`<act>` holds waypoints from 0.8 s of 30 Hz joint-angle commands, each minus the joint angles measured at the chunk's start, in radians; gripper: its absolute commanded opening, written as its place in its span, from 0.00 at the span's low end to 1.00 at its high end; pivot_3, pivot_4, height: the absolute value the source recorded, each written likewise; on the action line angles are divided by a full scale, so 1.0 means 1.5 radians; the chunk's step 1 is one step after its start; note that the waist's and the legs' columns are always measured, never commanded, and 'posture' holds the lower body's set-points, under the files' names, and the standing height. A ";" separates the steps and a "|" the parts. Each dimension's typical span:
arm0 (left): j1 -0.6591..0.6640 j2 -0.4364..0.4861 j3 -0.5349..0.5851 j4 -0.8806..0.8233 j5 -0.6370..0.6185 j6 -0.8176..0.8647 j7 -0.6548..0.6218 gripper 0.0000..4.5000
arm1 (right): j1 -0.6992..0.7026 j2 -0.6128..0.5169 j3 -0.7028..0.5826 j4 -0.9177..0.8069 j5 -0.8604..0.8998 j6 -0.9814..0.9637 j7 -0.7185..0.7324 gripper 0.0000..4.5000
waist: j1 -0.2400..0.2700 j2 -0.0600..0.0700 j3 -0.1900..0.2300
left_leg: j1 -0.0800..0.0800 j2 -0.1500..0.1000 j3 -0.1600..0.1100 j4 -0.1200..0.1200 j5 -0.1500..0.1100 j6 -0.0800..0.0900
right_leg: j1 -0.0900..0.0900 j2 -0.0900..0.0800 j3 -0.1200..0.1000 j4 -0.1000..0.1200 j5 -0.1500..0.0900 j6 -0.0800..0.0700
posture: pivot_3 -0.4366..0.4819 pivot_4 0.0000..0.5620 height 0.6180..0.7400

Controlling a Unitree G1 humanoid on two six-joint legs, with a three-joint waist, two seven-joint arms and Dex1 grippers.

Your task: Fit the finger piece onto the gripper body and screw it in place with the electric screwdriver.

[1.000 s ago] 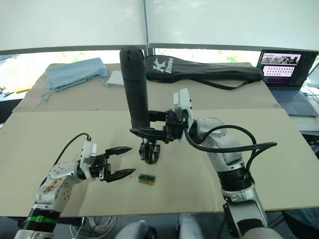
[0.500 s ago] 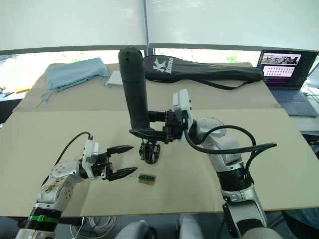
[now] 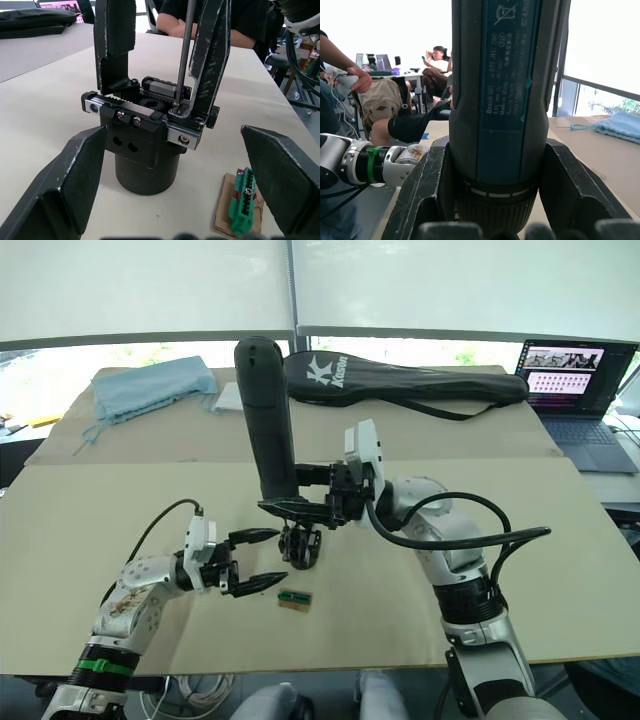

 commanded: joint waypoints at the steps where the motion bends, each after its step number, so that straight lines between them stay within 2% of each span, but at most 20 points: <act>1: -0.013 -0.001 -0.007 -0.001 0.010 -0.013 0.004 1.00 | -0.012 0.008 -0.005 -0.021 0.004 -0.017 -0.004 0.43 | 0.000 0.000 0.000 | 0.000 0.000 0.000 0.000 0.000 0.000 | 0.000 0.000 0.000 0.000 0.000 0.000 | 0.48 0.27 1.00; 12: -0.008 0.001 -0.009 0.003 0.021 -0.004 0.019 1.00 | -0.012 0.011 0.001 -0.020 -0.002 -0.014 -0.013 0.43 | 0.000 0.000 0.000 | 0.000 0.000 0.000 0.000 0.000 0.000 | 0.000 0.000 0.000 0.000 0.000 0.000 | 0.48 0.27 1.00; 24: -0.045 -0.015 -0.035 0.078 0.071 -0.020 0.044 1.00 | -0.012 0.012 0.003 -0.019 -0.006 -0.010 -0.013 0.43 | 0.000 0.000 0.000 | 0.000 0.000 0.000 0.000 0.000 0.000 | 0.000 0.000 0.000 0.000 0.000 0.000 | 0.48 0.27 1.00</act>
